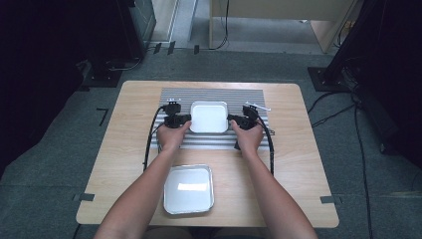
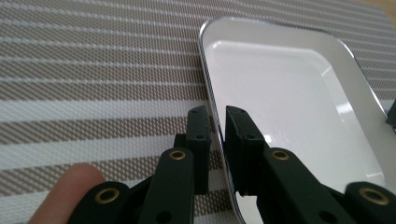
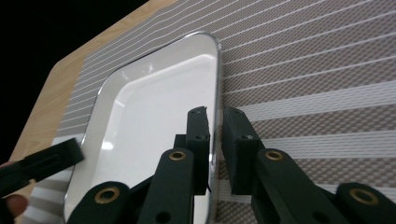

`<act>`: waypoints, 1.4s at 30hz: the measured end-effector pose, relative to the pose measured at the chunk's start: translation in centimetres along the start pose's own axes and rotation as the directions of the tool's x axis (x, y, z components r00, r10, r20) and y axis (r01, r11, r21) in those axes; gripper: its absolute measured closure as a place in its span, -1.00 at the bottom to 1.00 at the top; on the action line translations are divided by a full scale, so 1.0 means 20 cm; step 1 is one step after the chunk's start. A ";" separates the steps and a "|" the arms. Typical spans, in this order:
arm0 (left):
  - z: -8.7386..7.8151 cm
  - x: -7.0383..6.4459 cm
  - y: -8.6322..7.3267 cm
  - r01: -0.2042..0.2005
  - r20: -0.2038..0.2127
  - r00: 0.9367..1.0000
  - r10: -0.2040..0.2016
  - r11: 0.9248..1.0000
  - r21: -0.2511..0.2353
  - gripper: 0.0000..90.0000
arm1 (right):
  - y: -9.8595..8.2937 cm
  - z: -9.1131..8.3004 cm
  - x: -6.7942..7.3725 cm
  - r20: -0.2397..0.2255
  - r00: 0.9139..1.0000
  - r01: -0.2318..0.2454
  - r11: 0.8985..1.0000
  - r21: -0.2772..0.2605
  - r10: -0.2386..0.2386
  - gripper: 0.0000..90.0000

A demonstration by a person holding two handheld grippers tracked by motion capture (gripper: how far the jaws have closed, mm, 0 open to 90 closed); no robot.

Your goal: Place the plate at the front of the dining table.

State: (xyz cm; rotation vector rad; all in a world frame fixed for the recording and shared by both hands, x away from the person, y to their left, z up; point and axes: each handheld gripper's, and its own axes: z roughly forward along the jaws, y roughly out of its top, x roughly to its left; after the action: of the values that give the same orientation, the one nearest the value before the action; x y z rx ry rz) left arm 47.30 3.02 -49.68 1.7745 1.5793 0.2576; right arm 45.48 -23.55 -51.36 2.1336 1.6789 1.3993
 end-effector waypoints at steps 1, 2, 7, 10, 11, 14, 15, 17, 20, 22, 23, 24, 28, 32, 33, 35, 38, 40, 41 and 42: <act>0.00 -0.01 0.00 -0.009 -0.002 1.000 0.009 1.000 0.006 0.80 | -0.01 0.00 0.01 -0.011 1.000 0.003 1.000 0.003 -0.003 0.82; 0.01 -0.01 -0.01 -0.011 -0.002 1.000 0.011 1.000 0.008 0.82 | -0.01 0.01 0.01 -0.006 1.000 0.010 1.000 0.008 -0.010 0.86; 0.02 -0.01 0.00 0.011 -0.009 1.000 -0.011 1.000 0.006 0.90 | -0.02 0.02 0.03 0.046 0.998 0.034 0.999 0.004 -0.034 0.98; 0.03 -0.01 0.01 0.031 -0.012 0.999 -0.031 1.000 -0.005 0.92 | -0.01 0.03 0.04 0.060 0.998 0.023 1.000 -0.002 -0.023 0.98; 0.03 -0.01 0.01 0.036 -0.012 0.999 -0.036 0.999 -0.005 0.92 | -0.01 0.03 0.04 0.063 0.998 0.023 1.000 -0.002 -0.023 0.98; 0.04 -0.01 0.02 0.030 -0.014 0.999 -0.030 1.000 0.000 0.92 | 0.01 0.05 0.04 0.064 0.997 0.039 0.999 0.000 -0.038 0.98; 0.04 -0.01 0.03 0.028 -0.013 1.000 -0.028 1.000 0.002 0.91 | 0.01 0.05 0.04 0.065 0.997 0.039 0.999 0.001 -0.039 0.98; 0.05 -0.02 0.03 0.022 -0.011 1.000 -0.022 1.000 0.001 0.90 | 0.02 0.05 0.04 0.064 0.998 0.029 1.000 -0.006 -0.028 0.98; 0.05 -0.02 0.03 0.017 0.011 1.000 -0.017 1.000 -0.012 0.79 | 0.03 0.05 0.02 0.053 0.999 0.003 1.000 -0.011 -0.002 0.98; 0.04 -0.02 0.03 0.009 0.041 0.999 -0.008 1.000 -0.027 0.59 | 0.03 0.04 0.02 0.049 0.999 0.014 1.000 -0.022 -0.013 0.91; 0.03 -0.02 0.03 -0.001 0.043 0.999 0.002 0.999 -0.036 0.53 | 0.04 0.03 0.02 0.046 0.999 0.025 0.999 -0.039 -0.023 0.80; 0.02 -0.02 0.03 -0.005 0.045 0.999 0.007 0.999 -0.044 0.46 | 0.04 0.02 0.02 0.040 0.999 0.034 0.998 -0.058 -0.032 0.71; -0.04 -0.01 0.01 -0.034 0.002 0.999 0.035 0.991 -0.128 0.23 | 0.06 -0.03 0.03 0.050 0.996 0.079 0.992 -0.097 -0.075 0.52; -0.11 -0.01 -0.01 -0.051 0.020 0.998 0.054 0.986 -0.157 0.04 | 0.06 -0.08 0.05 0.062 0.990 0.129 0.985 -0.115 -0.123 0.25; -0.13 -0.02 -0.02 -0.075 0.014 0.997 0.078 0.984 -0.163 -0.03 | 0.06 -0.09 0.07 0.068 0.988 0.149 0.981 -0.120 -0.142 0.17; -0.16 -0.01 -0.04 -0.098 0.022 0.994 0.103 0.982 -0.160 -0.15 | 0.05 -0.11 0.08 0.063 0.984 0.173 0.979 -0.107 -0.167 0.01; -0.19 0.00 -0.06 -0.094 0.034 0.994 0.101 0.983 -0.156 -0.24 | 0.04 -0.15 0.08 0.050 0.974 0.223 0.971 -0.088 -0.219 -0.11; -0.22 0.01 -0.07 -0.092 0.031 0.995 0.098 0.983 -0.158 -0.26 | 0.03 -0.17 0.08 0.075 0.967 0.250 0.965 -0.074 -0.245 -0.11; -0.24 0.02 -0.08 -0.091 0.031 0.995 0.097 0.983 -0.161 -0.28 | 0.03 -0.18 0.08 0.076 0.966 0.254 0.965 -0.066 -0.249 -0.17; -0.25 0.02 -0.08 -0.091 0.030 0.995 0.097 0.982 -0.163 -0.29 | 0.02 -0.20 0.08 0.050 0.961 0.274 0.960 -0.064 -0.271 -0.25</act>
State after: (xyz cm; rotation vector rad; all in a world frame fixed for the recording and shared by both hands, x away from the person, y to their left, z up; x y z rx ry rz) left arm 43.19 5.31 -47.30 1.7199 1.4083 0.3839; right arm 42.98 -24.12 -47.84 1.7975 1.7970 1.3040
